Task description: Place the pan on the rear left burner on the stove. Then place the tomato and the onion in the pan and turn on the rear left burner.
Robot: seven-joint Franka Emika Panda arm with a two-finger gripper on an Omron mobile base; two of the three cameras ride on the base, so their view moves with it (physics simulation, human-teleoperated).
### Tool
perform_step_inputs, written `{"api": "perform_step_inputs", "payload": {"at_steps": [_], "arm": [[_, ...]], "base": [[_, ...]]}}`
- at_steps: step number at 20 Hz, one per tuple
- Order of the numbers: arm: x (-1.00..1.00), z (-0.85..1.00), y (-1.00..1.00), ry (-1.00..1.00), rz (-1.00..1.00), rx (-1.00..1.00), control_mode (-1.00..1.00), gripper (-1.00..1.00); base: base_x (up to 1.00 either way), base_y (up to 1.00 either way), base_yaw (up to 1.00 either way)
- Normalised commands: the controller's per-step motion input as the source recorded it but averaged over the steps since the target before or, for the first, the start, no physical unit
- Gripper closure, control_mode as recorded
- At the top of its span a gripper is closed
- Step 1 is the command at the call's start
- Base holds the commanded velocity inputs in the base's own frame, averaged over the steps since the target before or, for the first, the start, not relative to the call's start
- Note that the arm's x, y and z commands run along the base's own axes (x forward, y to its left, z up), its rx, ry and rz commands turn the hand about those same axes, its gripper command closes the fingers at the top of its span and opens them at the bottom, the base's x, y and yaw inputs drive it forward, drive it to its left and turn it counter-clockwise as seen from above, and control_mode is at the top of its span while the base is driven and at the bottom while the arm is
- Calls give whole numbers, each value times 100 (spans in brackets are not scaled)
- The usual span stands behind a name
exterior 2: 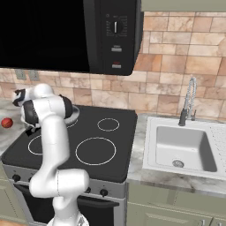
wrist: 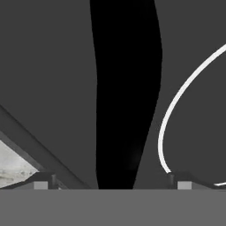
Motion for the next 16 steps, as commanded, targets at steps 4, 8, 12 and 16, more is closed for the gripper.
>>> {"api": "perform_step_inputs", "payload": {"at_steps": [4, 8, 12, 16], "arm": [[-18, 29, 0, -8, 0, -2, -100, -100], [-19, 39, 0, -6, 0, -1, -100, -100], [-21, 43, 0, -4, 0, 0, -100, -100], [-20, 31, 0, -2, 0, 0, -100, -100]], "base": [[0, 0, 0], [0, 0, 0], [0, 0, 0], [0, 0, 0]]}}
